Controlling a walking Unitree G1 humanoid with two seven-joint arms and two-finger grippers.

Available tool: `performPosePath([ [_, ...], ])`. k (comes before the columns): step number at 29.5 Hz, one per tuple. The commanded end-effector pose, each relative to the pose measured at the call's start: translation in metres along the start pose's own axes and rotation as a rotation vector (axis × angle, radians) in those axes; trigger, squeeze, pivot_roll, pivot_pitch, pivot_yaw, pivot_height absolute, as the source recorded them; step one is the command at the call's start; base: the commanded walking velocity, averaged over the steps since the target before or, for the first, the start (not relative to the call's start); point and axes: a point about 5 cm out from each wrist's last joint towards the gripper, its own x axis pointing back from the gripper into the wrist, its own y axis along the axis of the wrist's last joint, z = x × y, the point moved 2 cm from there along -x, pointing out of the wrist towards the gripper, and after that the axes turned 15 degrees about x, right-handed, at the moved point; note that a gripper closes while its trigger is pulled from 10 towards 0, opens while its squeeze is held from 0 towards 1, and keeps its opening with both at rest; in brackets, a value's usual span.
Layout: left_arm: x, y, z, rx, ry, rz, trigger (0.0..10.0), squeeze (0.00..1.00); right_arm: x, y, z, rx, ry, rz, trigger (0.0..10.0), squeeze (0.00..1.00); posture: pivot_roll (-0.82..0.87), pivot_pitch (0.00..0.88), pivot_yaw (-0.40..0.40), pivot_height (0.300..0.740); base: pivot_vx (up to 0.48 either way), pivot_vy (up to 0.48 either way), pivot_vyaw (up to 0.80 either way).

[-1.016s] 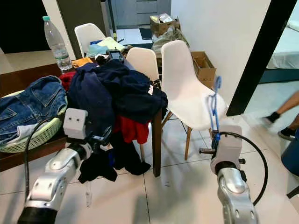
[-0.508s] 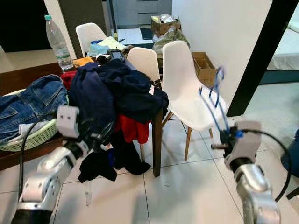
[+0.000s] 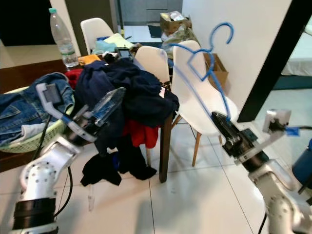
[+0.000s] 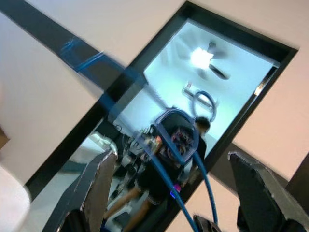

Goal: Hang hanger

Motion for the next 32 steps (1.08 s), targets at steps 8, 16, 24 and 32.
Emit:
performPosePath([
  [8,0.016,0.006,-0.009,0.187,-0.158,0.015,10.0,0.00,0.010,0.016,0.032,-0.107,0.282,-0.041,10.0,0.00,0.12,0.090,-0.033,0.740,0.000,0.000,0.00],
  [16,0.005,0.002,-0.025,0.284,-0.290,0.033,10.0,0.00,0.008,0.012,0.061,-0.192,0.472,-0.006,10.0,0.00,0.12,0.080,-0.025,0.740,0.000,0.000,0.00],
  [24,0.002,-0.005,-0.025,0.359,-0.318,0.072,0.0,0.00,0.008,0.008,0.075,-0.221,0.529,0.011,10.0,0.00,0.12,0.066,-0.011,0.740,0.000,0.000,0.00],
  [32,0.003,-0.008,-0.032,0.385,-0.363,0.103,0.0,0.00,0.008,0.008,0.074,-0.219,0.523,0.022,10.0,0.00,0.12,0.070,-0.013,0.740,0.000,0.000,0.00],
])
